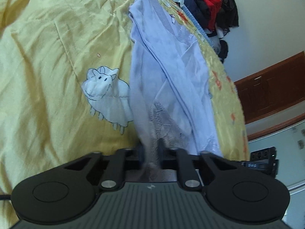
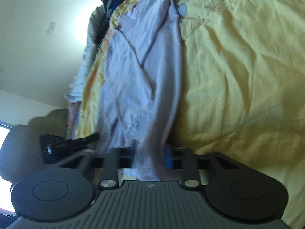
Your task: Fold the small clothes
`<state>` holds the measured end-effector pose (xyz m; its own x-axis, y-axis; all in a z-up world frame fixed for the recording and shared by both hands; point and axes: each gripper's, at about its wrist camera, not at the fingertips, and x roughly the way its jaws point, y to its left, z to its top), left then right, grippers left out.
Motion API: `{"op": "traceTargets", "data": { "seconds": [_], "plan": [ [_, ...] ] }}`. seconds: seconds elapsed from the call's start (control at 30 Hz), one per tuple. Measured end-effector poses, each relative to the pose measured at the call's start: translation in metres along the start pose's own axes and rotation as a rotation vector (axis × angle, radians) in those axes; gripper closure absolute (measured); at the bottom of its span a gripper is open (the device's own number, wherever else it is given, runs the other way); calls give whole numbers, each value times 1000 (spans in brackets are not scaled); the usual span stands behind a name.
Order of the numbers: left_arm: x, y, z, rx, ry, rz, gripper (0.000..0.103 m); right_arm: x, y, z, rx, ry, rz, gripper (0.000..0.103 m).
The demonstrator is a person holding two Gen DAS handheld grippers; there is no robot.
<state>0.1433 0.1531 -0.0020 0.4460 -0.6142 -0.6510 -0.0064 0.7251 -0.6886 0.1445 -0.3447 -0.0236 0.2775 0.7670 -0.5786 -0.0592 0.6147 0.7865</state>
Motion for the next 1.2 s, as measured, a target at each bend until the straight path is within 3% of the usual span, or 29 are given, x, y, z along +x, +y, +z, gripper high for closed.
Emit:
{"op": "traceTargets", "data": {
  "seconds": [0.27, 0.43, 0.57, 0.7, 0.73, 0.8, 0.83, 0.87, 0.9, 0.97, 1.0, 1.07, 1.13, 1.2],
  "plan": [
    [-18, -14, 9, 10, 2, -48, 99, -16, -16, -4, 118, -58, 117, 92],
    [-19, -15, 47, -58, -12, -102, 99, -30, -14, 17, 212, -99, 244, 92],
    [-11, -34, 118, -60, -93, -130, 99, -34, -6, 71, 249, -179, 347, 92],
    [31, -46, 229, -69, -193, -84, 98, -19, -13, 165, 320, -301, 398, 92],
    [47, -44, 255, -78, -203, -59, 93, -11, -17, 192, 350, -334, 392, 90],
    [79, -31, 295, -146, -174, 21, 69, 11, -33, 242, 433, -384, 364, 75],
    [89, -24, 306, -191, -158, 76, 50, 24, -43, 263, 458, -378, 322, 42],
    [94, -17, 306, -236, -173, 130, 49, 35, -53, 277, 495, -370, 261, 35],
    [92, -16, 305, -226, -197, 131, 48, 41, -59, 282, 546, -368, 182, 41],
    [78, -19, 300, -132, -232, 72, 48, 44, -58, 285, 496, -356, 207, 45],
    [68, -22, 295, -82, -277, 78, 48, 40, -55, 284, 449, -359, 226, 46],
    [51, -40, 282, 107, -392, 173, 48, 28, -43, 282, 313, -383, 184, 45],
    [49, -71, 258, 431, -482, 336, 48, 16, -33, 284, 176, -421, 54, 45],
    [59, -98, 222, 797, -551, 440, 48, 10, -23, 288, 54, -449, -64, 45]
  ]
}}
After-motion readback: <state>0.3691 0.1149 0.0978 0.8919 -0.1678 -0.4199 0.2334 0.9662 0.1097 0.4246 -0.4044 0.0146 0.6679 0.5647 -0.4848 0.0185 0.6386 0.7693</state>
